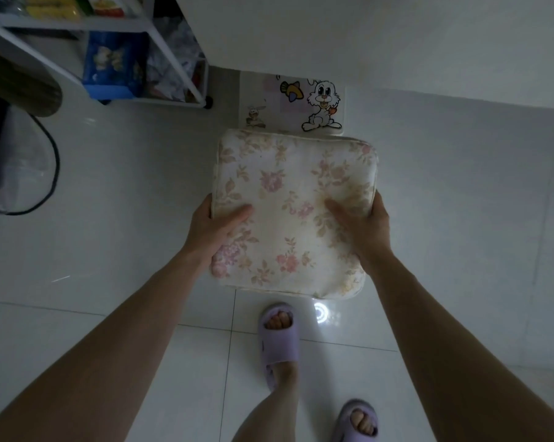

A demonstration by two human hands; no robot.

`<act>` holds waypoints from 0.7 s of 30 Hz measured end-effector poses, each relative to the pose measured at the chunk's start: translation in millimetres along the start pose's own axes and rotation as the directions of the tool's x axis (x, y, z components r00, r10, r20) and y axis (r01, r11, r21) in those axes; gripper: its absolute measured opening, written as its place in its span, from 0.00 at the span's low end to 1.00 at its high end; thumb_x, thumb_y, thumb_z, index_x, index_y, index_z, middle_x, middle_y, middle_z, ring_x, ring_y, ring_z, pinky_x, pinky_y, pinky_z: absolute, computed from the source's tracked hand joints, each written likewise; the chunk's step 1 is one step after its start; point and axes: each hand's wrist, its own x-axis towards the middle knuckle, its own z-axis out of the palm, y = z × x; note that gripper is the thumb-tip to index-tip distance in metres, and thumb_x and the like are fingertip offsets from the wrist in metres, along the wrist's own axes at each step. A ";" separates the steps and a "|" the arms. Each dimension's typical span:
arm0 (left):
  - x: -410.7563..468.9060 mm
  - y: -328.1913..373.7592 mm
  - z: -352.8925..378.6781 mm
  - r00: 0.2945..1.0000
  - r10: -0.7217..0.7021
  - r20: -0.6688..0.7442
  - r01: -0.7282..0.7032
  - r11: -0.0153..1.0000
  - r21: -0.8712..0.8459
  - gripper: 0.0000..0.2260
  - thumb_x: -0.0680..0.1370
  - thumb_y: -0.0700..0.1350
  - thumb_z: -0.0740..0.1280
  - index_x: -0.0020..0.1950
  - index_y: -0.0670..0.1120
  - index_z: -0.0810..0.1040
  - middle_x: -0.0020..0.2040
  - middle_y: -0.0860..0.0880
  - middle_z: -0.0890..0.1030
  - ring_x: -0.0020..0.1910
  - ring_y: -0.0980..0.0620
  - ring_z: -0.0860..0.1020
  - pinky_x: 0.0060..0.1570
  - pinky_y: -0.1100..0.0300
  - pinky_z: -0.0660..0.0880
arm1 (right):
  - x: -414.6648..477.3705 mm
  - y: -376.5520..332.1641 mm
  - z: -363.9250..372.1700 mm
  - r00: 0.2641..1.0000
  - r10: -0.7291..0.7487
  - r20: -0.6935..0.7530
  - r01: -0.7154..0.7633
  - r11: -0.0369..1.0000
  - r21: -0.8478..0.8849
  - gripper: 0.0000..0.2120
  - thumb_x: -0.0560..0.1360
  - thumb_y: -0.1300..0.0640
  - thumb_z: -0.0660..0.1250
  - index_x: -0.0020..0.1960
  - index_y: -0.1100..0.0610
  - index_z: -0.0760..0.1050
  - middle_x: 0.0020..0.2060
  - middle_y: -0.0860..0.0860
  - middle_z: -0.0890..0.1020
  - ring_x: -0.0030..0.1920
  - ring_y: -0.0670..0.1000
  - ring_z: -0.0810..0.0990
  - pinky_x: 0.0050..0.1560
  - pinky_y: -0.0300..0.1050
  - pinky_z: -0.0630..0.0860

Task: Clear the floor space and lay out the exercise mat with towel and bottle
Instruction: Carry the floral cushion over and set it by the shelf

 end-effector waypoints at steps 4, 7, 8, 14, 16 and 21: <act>-7.0 2.9 0.1 0.999 0.039 -0.011 -0.038 0.998 0.057 0.26 0.69 0.45 0.76 0.64 0.47 0.73 0.54 0.52 0.82 0.49 0.55 0.82 0.40 0.64 0.80 | -9.0 -5.1 -7.7 0.999 0.008 0.053 -0.009 1.000 0.018 0.37 0.65 0.45 0.78 0.70 0.46 0.67 0.58 0.46 0.79 0.58 0.52 0.79 0.57 0.56 0.79; -28.8 7.9 2.2 0.998 0.050 -0.024 -0.047 0.991 0.126 0.35 0.67 0.50 0.77 0.70 0.52 0.66 0.59 0.54 0.78 0.55 0.55 0.80 0.47 0.60 0.80 | -32.1 -11.7 -23.9 0.998 0.049 0.042 -0.052 0.997 0.054 0.43 0.66 0.45 0.77 0.75 0.46 0.60 0.69 0.51 0.72 0.67 0.54 0.73 0.65 0.57 0.73; -36.9 8.7 2.6 0.998 0.047 -0.033 -0.042 0.988 0.152 0.38 0.65 0.54 0.78 0.71 0.54 0.65 0.62 0.54 0.77 0.57 0.54 0.79 0.49 0.56 0.80 | -38.5 -11.0 -27.1 0.998 0.060 0.031 -0.063 0.995 0.077 0.44 0.67 0.47 0.77 0.76 0.47 0.57 0.72 0.53 0.69 0.70 0.54 0.70 0.68 0.56 0.70; -121.4 40.0 35.1 0.999 0.049 0.020 -0.053 0.963 0.264 0.42 0.67 0.54 0.77 0.76 0.50 0.60 0.71 0.50 0.68 0.68 0.53 0.68 0.67 0.55 0.68 | -117.6 -18.2 -87.5 0.991 0.128 -0.046 -0.116 0.973 0.199 0.41 0.67 0.47 0.77 0.75 0.48 0.61 0.71 0.52 0.70 0.69 0.51 0.70 0.68 0.58 0.69; -146.8 46.9 52.6 0.998 0.053 0.043 -0.063 0.956 0.286 0.39 0.70 0.50 0.75 0.76 0.48 0.59 0.70 0.49 0.67 0.67 0.53 0.67 0.66 0.57 0.66 | -141.7 -17.5 -112.1 0.984 0.155 -0.084 -0.130 0.959 0.251 0.40 0.67 0.47 0.77 0.74 0.47 0.63 0.69 0.51 0.71 0.67 0.51 0.72 0.68 0.59 0.69; -209.0 57.8 106.9 0.983 0.064 0.172 -0.122 0.927 0.354 0.36 0.71 0.50 0.74 0.75 0.51 0.61 0.66 0.50 0.68 0.62 0.55 0.67 0.57 0.60 0.65 | -195.8 -10.8 -182.7 0.966 0.183 -0.183 -0.109 0.929 0.354 0.39 0.65 0.42 0.76 0.73 0.47 0.65 0.63 0.49 0.74 0.64 0.53 0.76 0.67 0.58 0.71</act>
